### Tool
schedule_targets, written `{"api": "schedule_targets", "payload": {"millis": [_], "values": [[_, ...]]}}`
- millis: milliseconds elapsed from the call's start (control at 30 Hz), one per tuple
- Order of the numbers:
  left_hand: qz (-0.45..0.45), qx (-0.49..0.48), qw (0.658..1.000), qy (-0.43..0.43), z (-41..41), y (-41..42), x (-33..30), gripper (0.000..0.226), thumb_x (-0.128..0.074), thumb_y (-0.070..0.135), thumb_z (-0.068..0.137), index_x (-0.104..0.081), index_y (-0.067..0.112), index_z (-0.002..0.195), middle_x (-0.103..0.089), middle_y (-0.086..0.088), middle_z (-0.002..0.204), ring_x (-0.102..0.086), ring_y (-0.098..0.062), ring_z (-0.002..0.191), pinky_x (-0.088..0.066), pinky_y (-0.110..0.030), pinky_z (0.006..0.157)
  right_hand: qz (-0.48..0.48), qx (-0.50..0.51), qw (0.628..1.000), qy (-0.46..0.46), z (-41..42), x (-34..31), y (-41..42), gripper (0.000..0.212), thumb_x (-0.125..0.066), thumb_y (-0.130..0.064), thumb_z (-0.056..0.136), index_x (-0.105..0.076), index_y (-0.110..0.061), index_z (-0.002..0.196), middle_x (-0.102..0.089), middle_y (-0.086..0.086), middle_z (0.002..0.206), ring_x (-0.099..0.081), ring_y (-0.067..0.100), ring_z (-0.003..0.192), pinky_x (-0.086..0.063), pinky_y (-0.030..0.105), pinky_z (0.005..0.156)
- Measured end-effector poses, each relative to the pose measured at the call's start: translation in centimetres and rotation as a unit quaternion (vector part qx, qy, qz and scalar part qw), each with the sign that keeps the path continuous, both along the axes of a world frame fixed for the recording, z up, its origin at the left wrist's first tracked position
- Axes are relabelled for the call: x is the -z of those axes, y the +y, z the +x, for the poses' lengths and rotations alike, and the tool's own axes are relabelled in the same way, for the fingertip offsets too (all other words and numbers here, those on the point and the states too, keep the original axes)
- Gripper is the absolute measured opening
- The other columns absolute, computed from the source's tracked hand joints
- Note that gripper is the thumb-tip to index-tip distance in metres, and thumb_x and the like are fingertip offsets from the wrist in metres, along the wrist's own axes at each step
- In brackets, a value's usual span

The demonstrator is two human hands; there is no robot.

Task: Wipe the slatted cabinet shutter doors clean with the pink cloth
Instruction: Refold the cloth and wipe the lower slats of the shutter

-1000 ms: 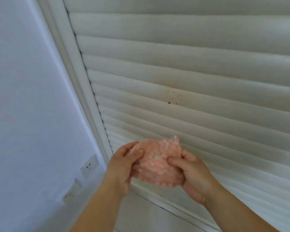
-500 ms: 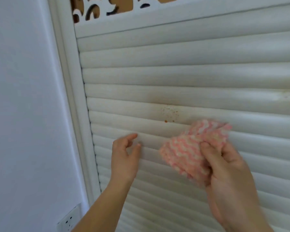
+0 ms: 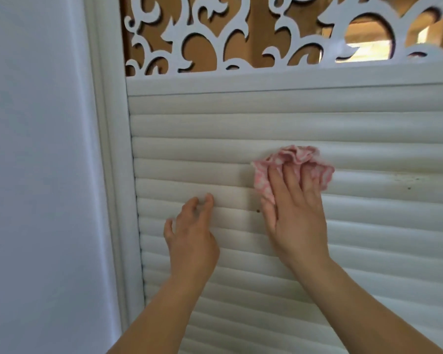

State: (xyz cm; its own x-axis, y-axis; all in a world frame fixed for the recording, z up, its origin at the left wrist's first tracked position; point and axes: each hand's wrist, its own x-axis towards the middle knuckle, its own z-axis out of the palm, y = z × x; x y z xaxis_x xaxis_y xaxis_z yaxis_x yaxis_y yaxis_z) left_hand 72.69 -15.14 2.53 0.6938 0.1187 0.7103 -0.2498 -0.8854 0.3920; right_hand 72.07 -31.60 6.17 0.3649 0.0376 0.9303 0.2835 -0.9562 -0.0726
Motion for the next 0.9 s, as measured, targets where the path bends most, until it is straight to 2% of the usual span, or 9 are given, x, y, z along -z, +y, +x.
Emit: {"api": "schedule_targets", "payload": {"millis": [67,100,233,367,500,567,633,733,900], "values": [[0.012,0.003,1.000,0.012,-0.4,0.5,-0.3,0.075,-0.044,0.002,0.085,-0.016,0.037,0.145,-0.019,0.004,0.148,-0.025,-0.009,0.133,-0.006,-0.040,0.112,-0.024,0.051,0.998,-0.004,-0.1,0.1,1.2,0.067,-0.019,-0.052,0.098,-0.052,-0.007,0.135,-0.048,0.021,0.139,-0.035,0.049,0.129,-0.012,0.049,0.114],[0.014,0.006,1.000,0.018,-0.6,0.7,-0.5,0.075,-0.044,0.002,0.086,-0.016,0.038,0.145,-0.019,0.005,0.148,-0.026,-0.008,0.133,-0.005,-0.040,0.112,-0.027,0.065,0.998,-0.003,-0.3,-0.1,1.6,0.068,-0.017,-0.053,0.098,-0.055,-0.008,0.132,-0.052,0.020,0.135,-0.039,0.049,0.126,-0.014,0.049,0.113],[0.031,0.014,0.999,0.028,-0.7,1.4,-0.9,0.074,-0.041,0.004,0.086,-0.013,0.039,0.145,-0.019,0.006,0.146,-0.026,-0.009,0.131,-0.002,-0.041,0.112,-0.062,0.090,0.993,-0.040,0.5,-0.4,3.2,0.047,-0.035,-0.035,0.094,-0.066,-0.011,0.121,-0.064,0.014,0.120,-0.053,0.042,0.112,-0.028,0.049,0.106],[0.048,0.020,0.998,0.032,-0.7,1.7,-1.1,0.072,-0.042,0.008,0.088,-0.012,0.039,0.145,-0.018,0.007,0.146,-0.025,-0.008,0.132,-0.002,-0.044,0.113,-0.127,0.068,0.985,-0.099,2.1,-1.0,4.6,0.040,-0.044,-0.019,0.081,-0.071,-0.012,0.109,-0.068,0.008,0.113,-0.042,0.031,0.103,-0.032,0.045,0.100],[0.053,0.025,0.998,-0.006,-0.2,2.0,-0.8,0.065,-0.046,0.005,0.084,-0.031,0.033,0.140,-0.028,0.004,0.145,-0.035,-0.013,0.129,-0.007,-0.046,0.112,-0.164,0.053,0.974,-0.144,3.2,-2.2,6.6,0.034,-0.045,-0.017,0.079,-0.075,-0.015,0.095,-0.071,0.004,0.102,-0.049,0.028,0.095,-0.037,0.041,0.092],[0.034,0.037,0.998,-0.042,0.4,2.2,-0.5,0.062,-0.055,-0.004,0.073,-0.052,0.024,0.128,-0.048,-0.002,0.132,-0.052,-0.021,0.115,-0.019,-0.052,0.107,-0.180,0.064,0.970,-0.151,3.7,-2.6,7.5,0.031,-0.047,-0.018,0.079,-0.076,-0.019,0.090,-0.070,0.001,0.099,-0.056,0.028,0.089,-0.041,0.039,0.089],[0.012,0.041,0.995,-0.089,1.1,2.3,-0.1,0.058,-0.060,-0.012,0.063,-0.063,0.016,0.113,-0.060,-0.005,0.116,-0.062,-0.024,0.099,-0.031,-0.055,0.099,-0.188,0.065,0.968,-0.151,3.9,-2.9,7.8,0.029,-0.049,-0.019,0.079,-0.076,-0.020,0.089,-0.070,-0.001,0.097,-0.059,0.027,0.086,-0.041,0.037,0.086],[-0.006,0.036,0.991,-0.130,1.4,2.2,0.1,0.054,-0.057,-0.014,0.062,-0.064,0.013,0.108,-0.063,-0.005,0.110,-0.063,-0.022,0.095,-0.036,-0.055,0.094,-0.202,0.055,0.965,-0.161,3.9,-3.2,7.3,0.029,-0.049,-0.019,0.079,-0.075,-0.021,0.090,-0.070,-0.001,0.095,-0.060,0.026,0.084,-0.038,0.036,0.082],[-0.009,0.032,0.992,-0.123,1.5,1.4,0.6,0.064,-0.061,-0.015,0.061,-0.059,0.011,0.119,-0.058,-0.011,0.116,-0.059,-0.027,0.104,-0.034,-0.059,0.094,-0.195,0.074,0.965,-0.158,2.8,-3.0,4.6,0.031,-0.047,-0.018,0.082,-0.074,-0.021,0.097,-0.069,0.000,0.097,-0.060,0.027,0.084,-0.037,0.036,0.083]]}}
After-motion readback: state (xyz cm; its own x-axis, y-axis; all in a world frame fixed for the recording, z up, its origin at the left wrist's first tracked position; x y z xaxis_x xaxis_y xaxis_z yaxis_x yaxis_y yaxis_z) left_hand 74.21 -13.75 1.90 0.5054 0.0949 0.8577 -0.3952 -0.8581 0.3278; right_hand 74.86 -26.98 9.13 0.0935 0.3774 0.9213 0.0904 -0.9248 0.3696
